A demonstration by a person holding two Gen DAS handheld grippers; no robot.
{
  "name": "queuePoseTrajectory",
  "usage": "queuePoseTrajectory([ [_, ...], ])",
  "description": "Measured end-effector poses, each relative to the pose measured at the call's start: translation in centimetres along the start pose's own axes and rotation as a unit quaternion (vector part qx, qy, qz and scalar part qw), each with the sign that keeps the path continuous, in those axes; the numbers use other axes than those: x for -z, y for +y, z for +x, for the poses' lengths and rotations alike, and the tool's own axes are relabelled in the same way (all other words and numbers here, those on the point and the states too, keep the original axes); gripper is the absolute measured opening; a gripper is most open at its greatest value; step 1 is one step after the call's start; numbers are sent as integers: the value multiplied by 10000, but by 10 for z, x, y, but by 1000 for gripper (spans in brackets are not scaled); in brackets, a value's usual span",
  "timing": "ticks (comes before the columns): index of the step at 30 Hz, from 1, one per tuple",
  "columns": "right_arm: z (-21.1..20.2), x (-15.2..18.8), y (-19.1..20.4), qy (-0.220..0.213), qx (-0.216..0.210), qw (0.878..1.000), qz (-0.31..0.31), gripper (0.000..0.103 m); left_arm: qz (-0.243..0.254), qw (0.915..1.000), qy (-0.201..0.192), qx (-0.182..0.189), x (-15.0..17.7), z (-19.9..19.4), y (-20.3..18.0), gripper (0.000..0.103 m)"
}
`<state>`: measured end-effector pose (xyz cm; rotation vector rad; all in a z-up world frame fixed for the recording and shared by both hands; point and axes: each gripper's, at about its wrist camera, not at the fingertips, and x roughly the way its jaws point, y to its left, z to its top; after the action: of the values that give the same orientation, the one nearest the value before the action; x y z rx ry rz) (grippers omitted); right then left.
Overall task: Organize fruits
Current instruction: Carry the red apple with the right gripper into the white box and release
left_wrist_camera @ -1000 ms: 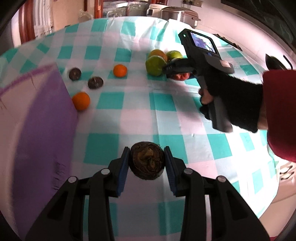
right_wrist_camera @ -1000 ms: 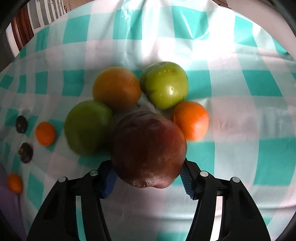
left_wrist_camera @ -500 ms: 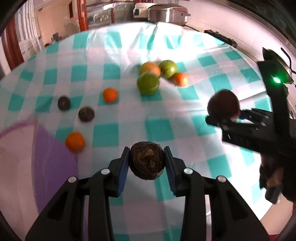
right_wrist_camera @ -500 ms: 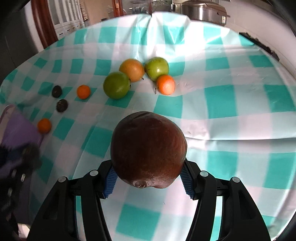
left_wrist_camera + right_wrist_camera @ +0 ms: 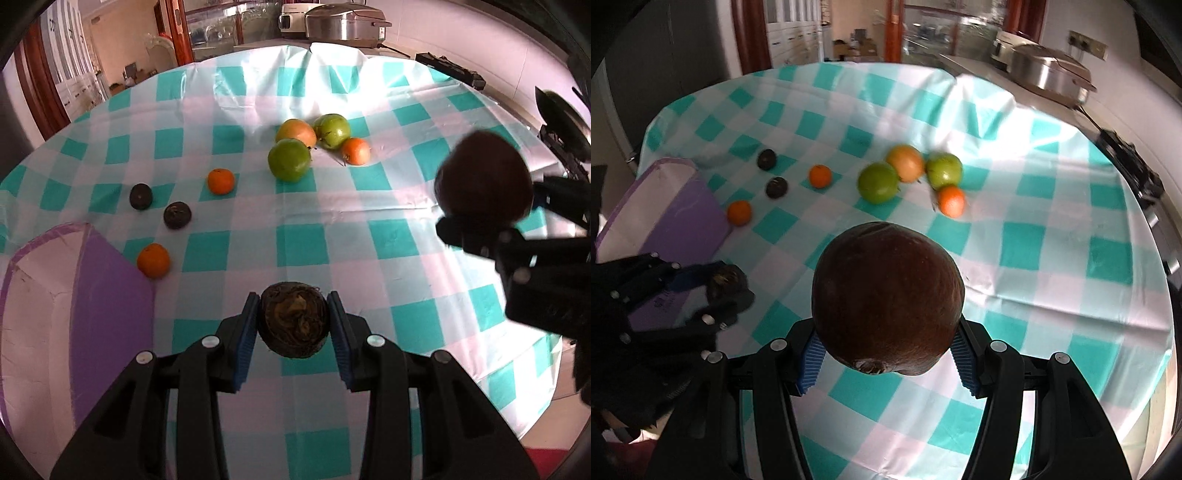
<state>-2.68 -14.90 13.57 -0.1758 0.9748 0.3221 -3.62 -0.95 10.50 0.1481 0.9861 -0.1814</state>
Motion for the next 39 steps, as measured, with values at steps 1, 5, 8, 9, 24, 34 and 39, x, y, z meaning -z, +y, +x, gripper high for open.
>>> queuePoseTrajectory([
  [1, -2, -4, 4, -23, -13, 9999, -109, 59, 9, 10000, -2, -51, 0, -2, 2, 37],
  [5, -9, -15, 13, -113, -187, 9995, -232, 59, -166, 9998, -3, -146, -8, -20, 18, 37],
  [8, -12, -29, 24, -145, -347, 9991, -184, 59, -217, 9992, -128, -304, -17, -45, 34, 37],
  [9, -15, -30, 26, -184, -427, 9988, -147, 59, -226, 9989, -181, -374, -20, -54, 42, 37],
  [24, -22, -89, 135, -389, -1210, 9840, -1251, 59, -1289, 9839, -310, -1198, -6, -110, 152, 37],
  [34, -18, -92, 249, -258, -1740, 9565, -2329, 59, -1878, 9703, 256, -1501, 57, -90, 217, 37],
  [39, 3, -83, 283, -37, -1841, 9482, -2587, 59, -2177, 9606, 645, -1604, 82, -68, 245, 38],
])
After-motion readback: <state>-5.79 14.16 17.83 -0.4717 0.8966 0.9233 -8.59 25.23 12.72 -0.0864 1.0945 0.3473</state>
